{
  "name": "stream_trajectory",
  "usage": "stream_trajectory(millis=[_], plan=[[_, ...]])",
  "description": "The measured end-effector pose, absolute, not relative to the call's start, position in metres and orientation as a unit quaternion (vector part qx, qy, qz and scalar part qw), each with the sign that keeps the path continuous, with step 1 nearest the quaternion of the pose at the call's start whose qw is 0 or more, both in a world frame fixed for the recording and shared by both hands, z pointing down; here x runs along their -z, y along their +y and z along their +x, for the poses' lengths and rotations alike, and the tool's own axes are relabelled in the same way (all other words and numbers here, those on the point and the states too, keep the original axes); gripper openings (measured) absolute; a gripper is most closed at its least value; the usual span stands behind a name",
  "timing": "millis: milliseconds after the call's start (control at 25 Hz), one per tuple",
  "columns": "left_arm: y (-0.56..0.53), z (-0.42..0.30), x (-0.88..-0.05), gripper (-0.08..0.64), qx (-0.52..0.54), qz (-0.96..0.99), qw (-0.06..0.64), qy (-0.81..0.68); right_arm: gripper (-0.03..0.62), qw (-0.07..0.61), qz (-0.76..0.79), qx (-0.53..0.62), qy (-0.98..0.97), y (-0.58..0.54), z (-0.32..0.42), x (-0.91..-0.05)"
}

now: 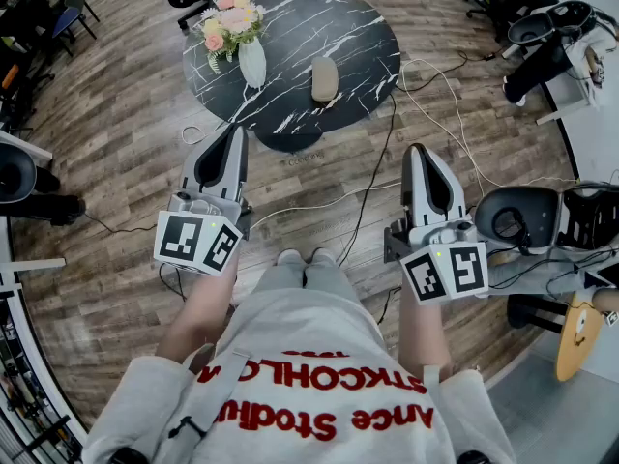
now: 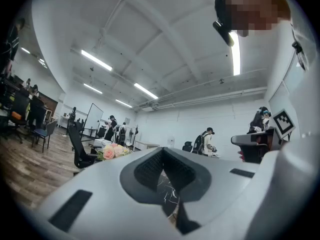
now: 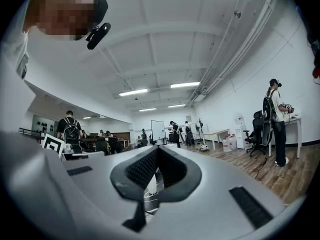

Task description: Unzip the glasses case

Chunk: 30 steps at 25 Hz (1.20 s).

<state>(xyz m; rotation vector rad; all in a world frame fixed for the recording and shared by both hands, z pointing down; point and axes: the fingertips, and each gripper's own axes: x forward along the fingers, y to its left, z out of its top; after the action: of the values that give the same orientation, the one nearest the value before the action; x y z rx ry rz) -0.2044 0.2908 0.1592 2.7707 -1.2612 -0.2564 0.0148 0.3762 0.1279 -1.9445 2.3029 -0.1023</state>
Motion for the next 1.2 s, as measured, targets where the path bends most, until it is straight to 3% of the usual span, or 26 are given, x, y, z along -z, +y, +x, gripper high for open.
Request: stream_trajectory(millis=[680, 1200], plan=[[0.264, -0.213, -0.161, 0.002, 0.077, 0.911, 0.024, -0.406, 0.015, 0.086, -0.641, 0.029, 0.762, 0.348, -0.017, -0.125], [0.216, -0.174, -0.168, 0.002, 0.105, 0.924, 0.037, -0.367, 0.015, 0.071, -0.624, 0.026, 0.778, 0.272, 0.002, -0.138]])
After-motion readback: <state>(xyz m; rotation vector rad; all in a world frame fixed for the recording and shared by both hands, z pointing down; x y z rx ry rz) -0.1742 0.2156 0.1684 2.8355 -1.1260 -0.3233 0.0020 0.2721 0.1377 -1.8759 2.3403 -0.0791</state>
